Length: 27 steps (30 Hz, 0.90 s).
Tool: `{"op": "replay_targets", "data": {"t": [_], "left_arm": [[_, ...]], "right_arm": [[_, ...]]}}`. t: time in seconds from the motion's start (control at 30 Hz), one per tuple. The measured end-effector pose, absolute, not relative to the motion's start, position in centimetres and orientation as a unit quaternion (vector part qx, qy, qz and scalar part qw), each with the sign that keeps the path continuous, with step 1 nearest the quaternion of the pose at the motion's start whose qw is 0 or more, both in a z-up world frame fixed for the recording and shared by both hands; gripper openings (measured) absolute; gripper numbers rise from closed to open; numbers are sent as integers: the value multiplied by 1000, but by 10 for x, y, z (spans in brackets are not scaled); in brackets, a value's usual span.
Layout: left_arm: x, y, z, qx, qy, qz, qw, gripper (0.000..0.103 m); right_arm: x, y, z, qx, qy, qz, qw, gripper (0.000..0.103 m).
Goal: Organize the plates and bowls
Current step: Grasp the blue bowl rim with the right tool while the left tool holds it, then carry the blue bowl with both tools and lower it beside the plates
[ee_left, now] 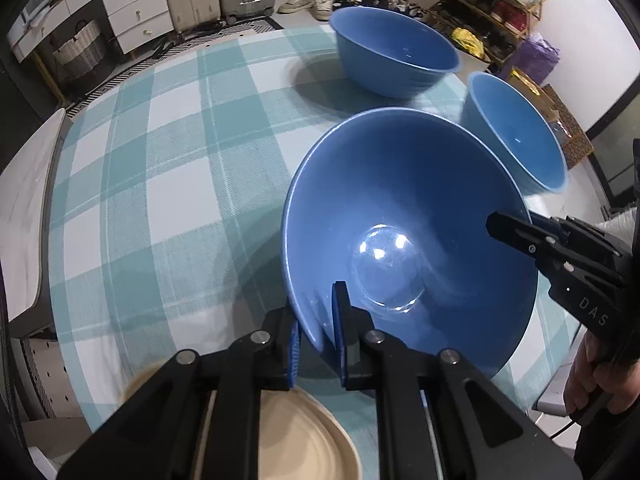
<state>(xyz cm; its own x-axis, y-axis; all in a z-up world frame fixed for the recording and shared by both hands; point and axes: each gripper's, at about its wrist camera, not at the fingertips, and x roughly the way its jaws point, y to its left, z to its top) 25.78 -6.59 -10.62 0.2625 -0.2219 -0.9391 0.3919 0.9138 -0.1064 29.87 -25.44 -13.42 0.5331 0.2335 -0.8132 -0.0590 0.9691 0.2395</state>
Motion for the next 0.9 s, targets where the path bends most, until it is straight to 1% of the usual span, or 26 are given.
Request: {"op": "replay_targets", "data": {"t": [0.2, 0.37, 0.57, 0.9], "left_arm": [[222, -80, -105, 80, 570, -209, 790, 13], [196, -93, -108, 71, 573, -224, 785, 13], [160, -114, -117, 88, 575, -240, 777, 15], [131, -127, -127, 98, 576, -246, 773, 18]], "right_arm": [[255, -266, -123, 92, 465, 68, 878, 20], [221, -281, -126, 96, 473, 49, 875, 20], [181, -302, -130, 109, 474, 35, 873, 20], [157, -312, -135, 99, 480, 28, 871, 20]]}}
